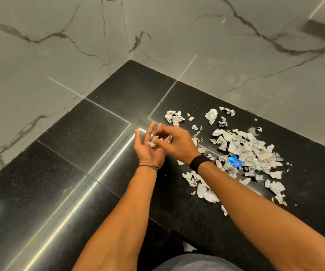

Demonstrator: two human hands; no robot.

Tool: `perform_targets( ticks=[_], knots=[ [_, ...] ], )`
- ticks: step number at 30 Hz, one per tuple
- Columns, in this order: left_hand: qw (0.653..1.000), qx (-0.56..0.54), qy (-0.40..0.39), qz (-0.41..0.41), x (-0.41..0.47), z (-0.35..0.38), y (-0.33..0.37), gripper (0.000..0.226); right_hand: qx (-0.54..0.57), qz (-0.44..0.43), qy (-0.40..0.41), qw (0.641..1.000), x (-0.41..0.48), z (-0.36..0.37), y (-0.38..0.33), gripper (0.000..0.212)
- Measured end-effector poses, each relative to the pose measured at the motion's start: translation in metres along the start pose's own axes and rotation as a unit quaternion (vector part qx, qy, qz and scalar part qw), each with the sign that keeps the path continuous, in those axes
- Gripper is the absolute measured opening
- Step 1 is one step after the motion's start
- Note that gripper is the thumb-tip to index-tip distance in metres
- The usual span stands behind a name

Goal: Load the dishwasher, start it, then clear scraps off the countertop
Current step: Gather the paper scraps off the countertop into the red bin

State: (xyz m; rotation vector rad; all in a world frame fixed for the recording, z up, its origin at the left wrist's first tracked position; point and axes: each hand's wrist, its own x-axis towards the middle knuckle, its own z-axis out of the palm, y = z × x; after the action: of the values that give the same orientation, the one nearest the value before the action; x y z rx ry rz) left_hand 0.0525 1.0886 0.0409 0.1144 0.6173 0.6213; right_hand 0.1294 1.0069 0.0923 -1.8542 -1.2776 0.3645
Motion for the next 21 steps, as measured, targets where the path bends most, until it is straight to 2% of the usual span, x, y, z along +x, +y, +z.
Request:
perform_targets(
  ticks=[3, 7, 10, 14, 18, 19, 21],
  knots=[
    [1.000, -0.011, -0.012, -0.009, 0.007, 0.007, -0.006, 0.068, -0.020, -0.004, 0.004, 1.000, -0.001, -0.004, 0.007, 0.020],
    [0.999, -0.049, -0.019, -0.008, 0.017, 0.013, -0.008, 0.064, -0.005, 0.055, 0.051, 0.997, 0.013, -0.018, 0.029, 0.015],
    [0.999, -0.049, -0.007, -0.003, 0.027, 0.015, -0.005, 0.062, -0.051, 0.090, 0.036, 0.994, 0.037, -0.033, 0.051, 0.019],
    [0.999, -0.038, 0.005, 0.005, 0.045, 0.014, 0.005, 0.061, -0.193, 0.078, -0.076, 0.975, 0.085, -0.037, 0.071, 0.041],
    [1.000, -0.024, 0.006, 0.008, 0.059, 0.012, 0.016, 0.062, -0.258, 0.065, -0.212, 0.940, 0.115, -0.023, 0.077, 0.064],
    [1.000, -0.023, 0.006, 0.010, 0.061, 0.011, 0.018, 0.063, -0.272, 0.065, -0.237, 0.930, 0.116, -0.018, 0.079, 0.064],
    [1.000, -0.026, 0.005, 0.015, 0.063, 0.009, 0.019, 0.063, -0.296, 0.053, -0.251, 0.920, 0.109, -0.010, 0.082, 0.050]
  ],
)
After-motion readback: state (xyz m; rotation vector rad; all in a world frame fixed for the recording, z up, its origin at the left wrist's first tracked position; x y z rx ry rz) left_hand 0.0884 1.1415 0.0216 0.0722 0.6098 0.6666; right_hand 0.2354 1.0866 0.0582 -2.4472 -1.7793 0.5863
